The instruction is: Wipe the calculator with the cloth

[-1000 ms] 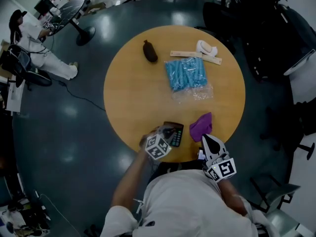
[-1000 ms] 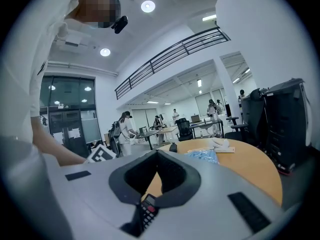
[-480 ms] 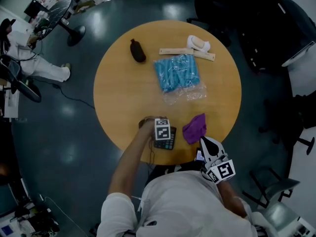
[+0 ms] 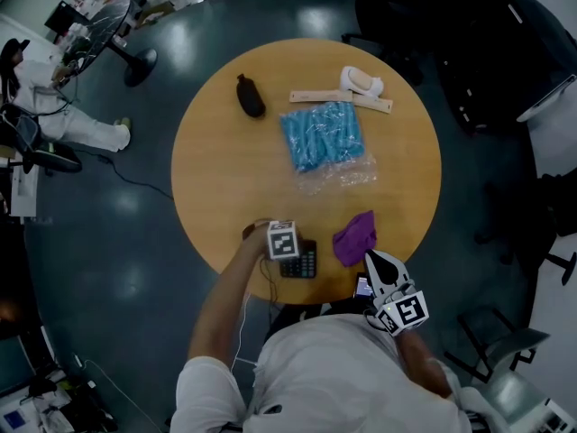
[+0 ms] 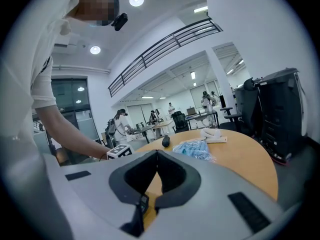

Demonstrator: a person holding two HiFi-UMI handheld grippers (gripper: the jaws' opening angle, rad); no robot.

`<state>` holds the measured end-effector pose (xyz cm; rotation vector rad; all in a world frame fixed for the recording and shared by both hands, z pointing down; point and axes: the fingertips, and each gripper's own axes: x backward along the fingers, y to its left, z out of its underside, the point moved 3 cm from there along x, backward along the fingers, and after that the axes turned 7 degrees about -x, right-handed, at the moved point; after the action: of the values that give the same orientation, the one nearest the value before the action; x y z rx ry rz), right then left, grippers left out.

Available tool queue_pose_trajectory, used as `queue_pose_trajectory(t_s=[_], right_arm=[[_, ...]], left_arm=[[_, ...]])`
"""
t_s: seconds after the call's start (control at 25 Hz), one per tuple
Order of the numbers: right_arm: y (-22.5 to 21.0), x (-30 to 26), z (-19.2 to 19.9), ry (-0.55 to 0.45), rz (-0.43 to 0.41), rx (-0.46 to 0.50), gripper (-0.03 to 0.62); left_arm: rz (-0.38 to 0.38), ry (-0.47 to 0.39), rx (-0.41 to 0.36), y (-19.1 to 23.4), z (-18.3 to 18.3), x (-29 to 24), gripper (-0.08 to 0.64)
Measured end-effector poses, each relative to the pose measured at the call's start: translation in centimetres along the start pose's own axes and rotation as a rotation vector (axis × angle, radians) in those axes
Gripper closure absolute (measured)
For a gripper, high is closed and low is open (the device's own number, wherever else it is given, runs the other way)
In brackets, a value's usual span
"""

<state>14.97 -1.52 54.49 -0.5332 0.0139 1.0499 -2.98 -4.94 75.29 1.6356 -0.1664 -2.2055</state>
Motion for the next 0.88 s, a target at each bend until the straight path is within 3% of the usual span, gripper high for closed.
queue_pose_trajectory(t_s=[0.2,0.48,0.68,0.88], right_arm=[[-0.5,-0.2,0.3,0.007,0.000,0.024,0.575],[-1.7,-0.2,1.6,0.023,0.087,0.045,0.575],[-3.4,-0.2,3.5,0.092,0.166,0.052,0.575],[-5.8,-2.2,7.8,0.274,0.234,-0.055,0.568]], left_arm=[[-0.141,-0.160,0.214,-2.3,1.9,3.1,0.503],[-0.319,-0.504,0.690,-5.6,5.4,4.0,0.515],[-0.443,-0.735,0.956,-6.8,6.1,5.0,0.515],[-0.562,-1.016,1.199,-8.2,6.3,8.1,0.515]])
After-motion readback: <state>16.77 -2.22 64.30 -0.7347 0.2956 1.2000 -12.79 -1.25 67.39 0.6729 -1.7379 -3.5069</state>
